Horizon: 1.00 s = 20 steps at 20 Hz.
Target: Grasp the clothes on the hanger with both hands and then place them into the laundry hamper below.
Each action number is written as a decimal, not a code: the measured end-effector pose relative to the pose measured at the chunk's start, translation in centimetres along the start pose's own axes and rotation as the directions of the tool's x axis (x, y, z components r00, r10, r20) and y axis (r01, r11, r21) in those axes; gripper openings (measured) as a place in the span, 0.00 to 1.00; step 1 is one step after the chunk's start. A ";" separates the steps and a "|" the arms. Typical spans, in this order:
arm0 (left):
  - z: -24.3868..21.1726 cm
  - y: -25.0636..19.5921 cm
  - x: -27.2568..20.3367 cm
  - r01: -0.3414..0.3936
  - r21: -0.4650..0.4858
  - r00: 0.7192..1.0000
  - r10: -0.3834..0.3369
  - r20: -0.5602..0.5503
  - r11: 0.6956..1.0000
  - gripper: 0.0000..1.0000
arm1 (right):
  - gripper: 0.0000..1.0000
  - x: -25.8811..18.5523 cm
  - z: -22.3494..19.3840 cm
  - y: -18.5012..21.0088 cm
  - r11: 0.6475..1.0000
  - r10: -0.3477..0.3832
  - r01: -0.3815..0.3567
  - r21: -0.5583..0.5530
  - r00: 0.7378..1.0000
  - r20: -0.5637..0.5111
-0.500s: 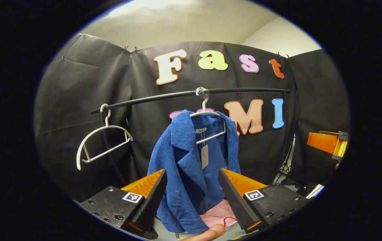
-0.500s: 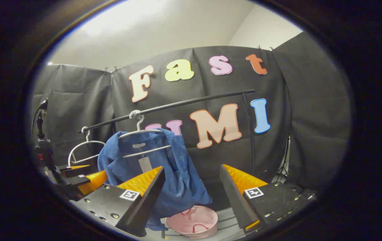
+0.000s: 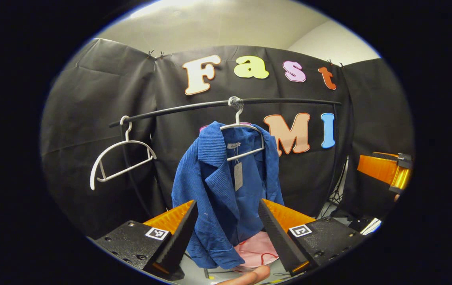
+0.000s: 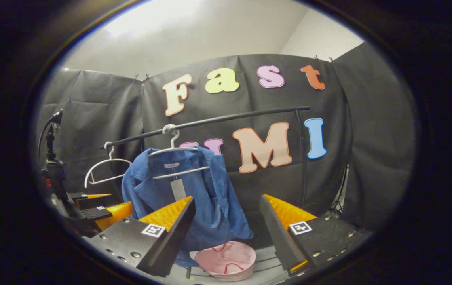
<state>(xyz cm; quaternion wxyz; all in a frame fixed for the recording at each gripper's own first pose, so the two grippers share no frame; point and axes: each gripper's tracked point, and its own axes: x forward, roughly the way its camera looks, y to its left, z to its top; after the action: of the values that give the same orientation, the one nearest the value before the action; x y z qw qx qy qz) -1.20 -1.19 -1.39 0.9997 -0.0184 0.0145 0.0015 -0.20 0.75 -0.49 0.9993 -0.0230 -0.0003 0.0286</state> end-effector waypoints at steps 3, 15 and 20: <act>-0.4 0.3 0.5 -0.023 -0.012 1.000 0.023 -0.008 1.000 0.99 | 0.99 1.0 -0.3 0.4 1.000 0.020 -0.020 -0.007 1.000 -0.001; -2.3 -0.4 8.8 -0.039 -0.024 0.999 0.038 -0.039 0.999 0.99 | 0.98 6.9 -5.0 3.8 0.994 0.101 -0.105 -0.023 0.987 -0.124; -3.4 1.2 13.9 -0.072 -0.012 0.995 0.071 -0.076 0.997 0.99 | 0.96 10.7 -6.3 3.4 0.996 0.067 -0.078 -0.053 0.981 -0.181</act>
<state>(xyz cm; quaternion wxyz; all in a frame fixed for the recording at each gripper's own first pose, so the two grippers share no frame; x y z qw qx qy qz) 12.56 -0.11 -5.22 0.9976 -0.0255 0.0529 0.0369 10.33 4.44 -6.98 0.9925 -0.0554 0.0895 0.0627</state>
